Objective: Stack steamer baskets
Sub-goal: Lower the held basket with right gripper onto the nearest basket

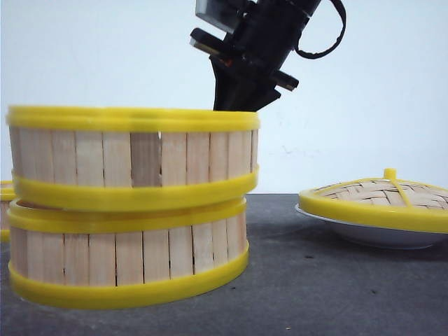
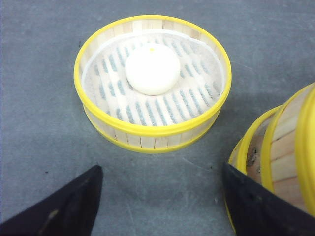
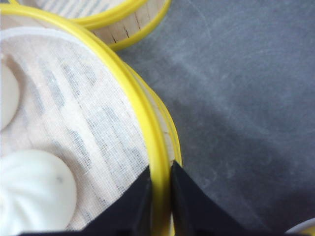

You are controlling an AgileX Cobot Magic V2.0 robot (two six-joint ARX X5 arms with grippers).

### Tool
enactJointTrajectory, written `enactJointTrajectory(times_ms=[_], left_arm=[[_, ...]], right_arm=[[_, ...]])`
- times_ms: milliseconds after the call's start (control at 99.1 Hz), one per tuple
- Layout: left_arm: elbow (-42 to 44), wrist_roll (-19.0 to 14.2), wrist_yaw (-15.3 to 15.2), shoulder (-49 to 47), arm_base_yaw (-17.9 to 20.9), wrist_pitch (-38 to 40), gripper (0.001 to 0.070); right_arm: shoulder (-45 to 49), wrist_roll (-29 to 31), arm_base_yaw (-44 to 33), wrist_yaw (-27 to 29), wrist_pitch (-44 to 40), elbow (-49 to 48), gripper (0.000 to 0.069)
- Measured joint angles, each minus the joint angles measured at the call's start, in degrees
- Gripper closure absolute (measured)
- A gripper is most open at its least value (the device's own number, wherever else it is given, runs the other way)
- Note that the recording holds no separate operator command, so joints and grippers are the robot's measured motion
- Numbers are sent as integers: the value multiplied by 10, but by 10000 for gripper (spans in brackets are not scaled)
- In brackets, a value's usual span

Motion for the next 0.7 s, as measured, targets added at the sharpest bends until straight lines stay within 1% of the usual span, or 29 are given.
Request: enactJointTrajectory(times_ms=[272,525,696], left_arm=[[0,0,0,0,0,0,241],[0,0,0,0,0,0,241],[0,0,0,0,0,0,241]], right_arm=[[5,10,0,0,29,0,661],[7,16,0,-2,41,0,661],[27,25,0,-2,41,2,661]])
